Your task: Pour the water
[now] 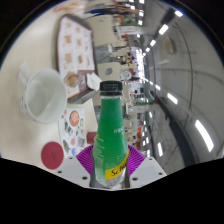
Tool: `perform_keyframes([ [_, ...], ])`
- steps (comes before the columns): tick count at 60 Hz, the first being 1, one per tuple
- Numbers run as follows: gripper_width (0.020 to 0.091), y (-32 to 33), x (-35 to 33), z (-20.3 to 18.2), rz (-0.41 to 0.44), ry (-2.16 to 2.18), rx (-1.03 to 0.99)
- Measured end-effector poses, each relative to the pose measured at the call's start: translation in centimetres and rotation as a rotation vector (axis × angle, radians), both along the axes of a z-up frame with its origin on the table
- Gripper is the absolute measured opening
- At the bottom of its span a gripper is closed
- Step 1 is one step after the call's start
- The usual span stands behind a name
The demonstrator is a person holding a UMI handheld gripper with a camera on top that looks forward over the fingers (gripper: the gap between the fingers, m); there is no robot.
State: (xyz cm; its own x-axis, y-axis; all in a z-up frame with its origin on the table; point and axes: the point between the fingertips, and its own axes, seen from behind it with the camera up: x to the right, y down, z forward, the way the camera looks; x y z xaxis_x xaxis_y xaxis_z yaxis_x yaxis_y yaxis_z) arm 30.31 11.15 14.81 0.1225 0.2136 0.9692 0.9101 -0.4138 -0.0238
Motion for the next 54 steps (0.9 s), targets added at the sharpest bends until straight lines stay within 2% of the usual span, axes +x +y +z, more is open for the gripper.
perform_keyframes([
  [5,0.0391,-0.2,-1.8,-1.9,-0.047,0.412,0.095],
  [11,0.0389,0.0,-3.5,-2.3,-0.046,0.822,0.214],
  [25,0.0385,-0.4,1.1,-5.9,-0.142,1.337,0.361],
  [32,0.0394,-1.0,0.7,-8.9,-0.147,1.464,0.297],
  [36,0.0388,-1.2,0.5,-8.6,-0.094,1.460,0.317],
  [43,0.0387,-1.1,0.5,-8.4,-0.052,1.462,0.337],
  [51,0.0390,-1.1,0.4,-8.4,-0.045,1.461,0.332],
  [54,0.0417,-1.0,0.4,-8.4,-0.051,1.466,0.336],
])
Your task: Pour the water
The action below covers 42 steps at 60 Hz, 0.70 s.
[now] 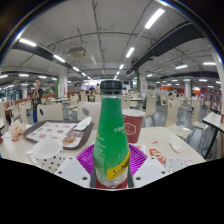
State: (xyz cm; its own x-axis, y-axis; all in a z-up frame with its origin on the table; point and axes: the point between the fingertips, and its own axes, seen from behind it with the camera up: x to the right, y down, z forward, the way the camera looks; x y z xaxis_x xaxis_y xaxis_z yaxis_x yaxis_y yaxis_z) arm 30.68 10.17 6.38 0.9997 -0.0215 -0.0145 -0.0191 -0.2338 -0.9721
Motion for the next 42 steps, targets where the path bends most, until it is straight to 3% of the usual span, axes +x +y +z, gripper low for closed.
perform_keyframes([
  [10,0.0549,-0.8,-0.2,-0.1,0.021,0.022,-0.057],
  [15,0.0776,-2.1,-1.2,-0.9,0.065,0.058,-0.153],
  [17,0.0815,-2.2,-1.7,-0.6,0.074,0.071,-0.153],
  [30,0.0821,-9.1,-2.0,3.2,-0.055,0.023,-0.271],
  [42,0.0821,-18.3,-6.4,9.6,-0.157,-0.070,-0.397],
])
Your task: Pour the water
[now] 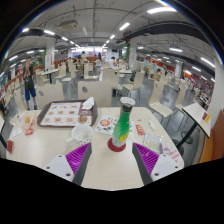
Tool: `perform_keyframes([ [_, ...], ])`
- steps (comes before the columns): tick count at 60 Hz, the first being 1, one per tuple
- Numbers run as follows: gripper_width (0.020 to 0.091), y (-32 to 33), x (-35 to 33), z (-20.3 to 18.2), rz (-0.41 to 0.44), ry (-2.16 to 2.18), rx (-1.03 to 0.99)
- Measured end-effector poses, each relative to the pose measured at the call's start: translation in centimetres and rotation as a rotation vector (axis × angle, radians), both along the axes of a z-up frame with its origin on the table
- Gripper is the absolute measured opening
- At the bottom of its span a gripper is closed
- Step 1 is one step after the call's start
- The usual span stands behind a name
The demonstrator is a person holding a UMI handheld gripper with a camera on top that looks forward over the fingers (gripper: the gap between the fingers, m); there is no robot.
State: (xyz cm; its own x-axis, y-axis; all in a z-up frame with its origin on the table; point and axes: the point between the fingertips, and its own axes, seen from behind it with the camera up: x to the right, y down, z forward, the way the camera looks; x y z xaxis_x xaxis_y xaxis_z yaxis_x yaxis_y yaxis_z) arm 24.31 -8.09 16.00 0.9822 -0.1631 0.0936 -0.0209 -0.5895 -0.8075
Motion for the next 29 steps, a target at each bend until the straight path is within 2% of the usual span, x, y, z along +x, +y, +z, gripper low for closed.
perform_keyframes([
  [10,0.0819,-5.3,-7.1,5.2,-0.029,0.044,-0.013],
  [21,0.0821,-9.5,-11.1,7.8,-0.030,0.014,-0.026],
  [29,0.0827,-11.2,-10.8,8.3,-0.060,0.036,-0.010],
])
